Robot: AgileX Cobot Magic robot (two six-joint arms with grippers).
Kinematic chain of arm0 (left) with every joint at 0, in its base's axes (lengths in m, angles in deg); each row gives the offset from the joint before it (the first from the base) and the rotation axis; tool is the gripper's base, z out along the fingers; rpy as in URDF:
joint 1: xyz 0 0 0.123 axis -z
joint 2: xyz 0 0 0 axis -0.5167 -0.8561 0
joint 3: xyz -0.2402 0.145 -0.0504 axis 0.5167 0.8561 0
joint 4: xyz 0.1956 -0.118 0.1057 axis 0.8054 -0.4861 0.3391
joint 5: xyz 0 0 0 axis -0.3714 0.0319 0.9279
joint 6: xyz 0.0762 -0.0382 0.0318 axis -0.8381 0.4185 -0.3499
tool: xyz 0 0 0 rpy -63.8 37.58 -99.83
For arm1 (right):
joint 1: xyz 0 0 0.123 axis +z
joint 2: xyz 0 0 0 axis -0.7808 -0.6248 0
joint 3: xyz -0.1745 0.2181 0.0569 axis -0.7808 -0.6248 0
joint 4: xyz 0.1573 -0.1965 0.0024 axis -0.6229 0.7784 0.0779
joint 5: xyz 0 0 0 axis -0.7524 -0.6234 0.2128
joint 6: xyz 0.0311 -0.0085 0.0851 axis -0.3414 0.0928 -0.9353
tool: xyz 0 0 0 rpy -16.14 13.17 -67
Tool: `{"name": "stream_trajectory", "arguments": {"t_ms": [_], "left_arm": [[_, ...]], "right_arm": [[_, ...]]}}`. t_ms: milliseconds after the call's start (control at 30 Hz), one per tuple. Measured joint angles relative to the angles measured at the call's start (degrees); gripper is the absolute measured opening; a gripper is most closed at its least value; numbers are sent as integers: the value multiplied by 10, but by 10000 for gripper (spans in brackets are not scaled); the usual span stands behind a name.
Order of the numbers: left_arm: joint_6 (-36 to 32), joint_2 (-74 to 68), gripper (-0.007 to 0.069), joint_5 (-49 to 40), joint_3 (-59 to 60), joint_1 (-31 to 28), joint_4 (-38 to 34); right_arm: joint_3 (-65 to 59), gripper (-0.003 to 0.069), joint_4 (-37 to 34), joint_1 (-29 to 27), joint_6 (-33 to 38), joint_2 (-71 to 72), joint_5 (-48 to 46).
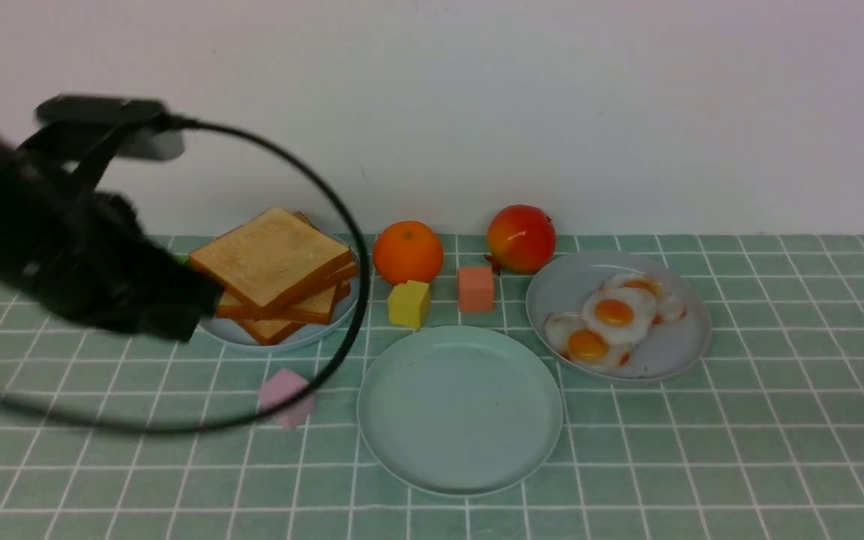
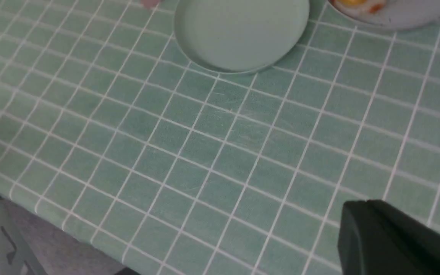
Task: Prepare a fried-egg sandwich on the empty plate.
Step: Use the left arm to grab a slice of bread
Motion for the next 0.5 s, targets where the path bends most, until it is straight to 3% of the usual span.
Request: {"name": "stream_trajectory", "arguments": {"t_ms": [133, 400, 500], "left_arm": [[0, -76, -13, 0, -73, 36, 50], [2, -212, -3, -1, -187, 57, 104], [2, -279, 73, 12, -226, 56, 137]], "right_arm": [[48, 1, 11, 49, 19, -33, 36], [56, 4, -11, 70, 35, -42, 71], [56, 5, -12, 70, 35, -42, 72]]}}
